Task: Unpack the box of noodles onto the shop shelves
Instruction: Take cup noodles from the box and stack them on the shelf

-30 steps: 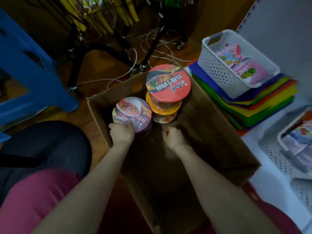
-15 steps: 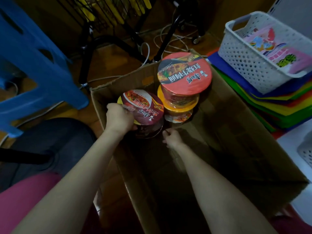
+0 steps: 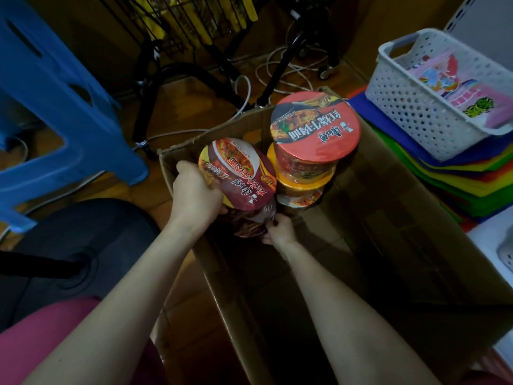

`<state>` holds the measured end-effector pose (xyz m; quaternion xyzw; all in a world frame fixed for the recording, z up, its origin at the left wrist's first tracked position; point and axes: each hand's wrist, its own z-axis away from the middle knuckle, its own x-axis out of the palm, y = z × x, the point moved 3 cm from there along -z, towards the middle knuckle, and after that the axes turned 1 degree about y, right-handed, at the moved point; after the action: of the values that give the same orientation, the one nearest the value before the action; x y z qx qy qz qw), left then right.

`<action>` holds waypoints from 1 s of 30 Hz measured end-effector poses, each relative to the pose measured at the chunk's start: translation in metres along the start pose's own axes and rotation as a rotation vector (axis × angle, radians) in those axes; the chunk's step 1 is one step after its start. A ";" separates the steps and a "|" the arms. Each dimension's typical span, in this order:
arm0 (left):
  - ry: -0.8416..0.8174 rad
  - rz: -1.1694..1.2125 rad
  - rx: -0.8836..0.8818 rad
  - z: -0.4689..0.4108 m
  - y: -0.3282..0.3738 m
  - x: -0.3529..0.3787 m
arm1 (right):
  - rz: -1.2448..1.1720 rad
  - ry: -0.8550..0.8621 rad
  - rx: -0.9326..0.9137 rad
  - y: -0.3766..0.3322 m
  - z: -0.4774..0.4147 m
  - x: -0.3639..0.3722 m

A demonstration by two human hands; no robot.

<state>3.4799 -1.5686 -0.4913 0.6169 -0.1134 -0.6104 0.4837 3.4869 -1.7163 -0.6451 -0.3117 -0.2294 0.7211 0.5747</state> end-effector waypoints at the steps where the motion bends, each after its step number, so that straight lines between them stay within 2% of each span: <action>1: -0.004 0.009 -0.008 0.000 0.000 0.001 | 0.004 -0.005 0.012 0.001 0.004 -0.001; 7: -0.027 -0.013 -0.034 0.027 0.023 -0.008 | 0.153 0.025 0.166 0.018 0.062 -0.044; 10: -0.050 -0.006 -0.090 0.053 0.041 -0.025 | 0.255 0.098 0.176 0.006 0.111 -0.080; 12: -0.072 -0.016 -0.117 0.073 0.058 -0.041 | 0.238 0.120 0.162 -0.009 0.150 -0.102; 22: -0.055 0.026 -0.042 0.152 0.204 -0.177 | 0.392 0.261 0.021 -0.140 0.336 -0.179; 25: 0.004 0.026 -0.001 0.178 0.256 -0.227 | 0.554 0.291 -0.025 -0.192 0.390 -0.199; 30: 0.040 0.019 0.115 0.207 0.329 -0.296 | 0.475 0.371 -0.091 -0.261 0.472 -0.231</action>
<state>3.3818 -1.6135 -0.0148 0.6546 -0.1446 -0.5857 0.4555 3.3632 -1.8669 -0.0913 -0.5082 -0.0733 0.7551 0.4077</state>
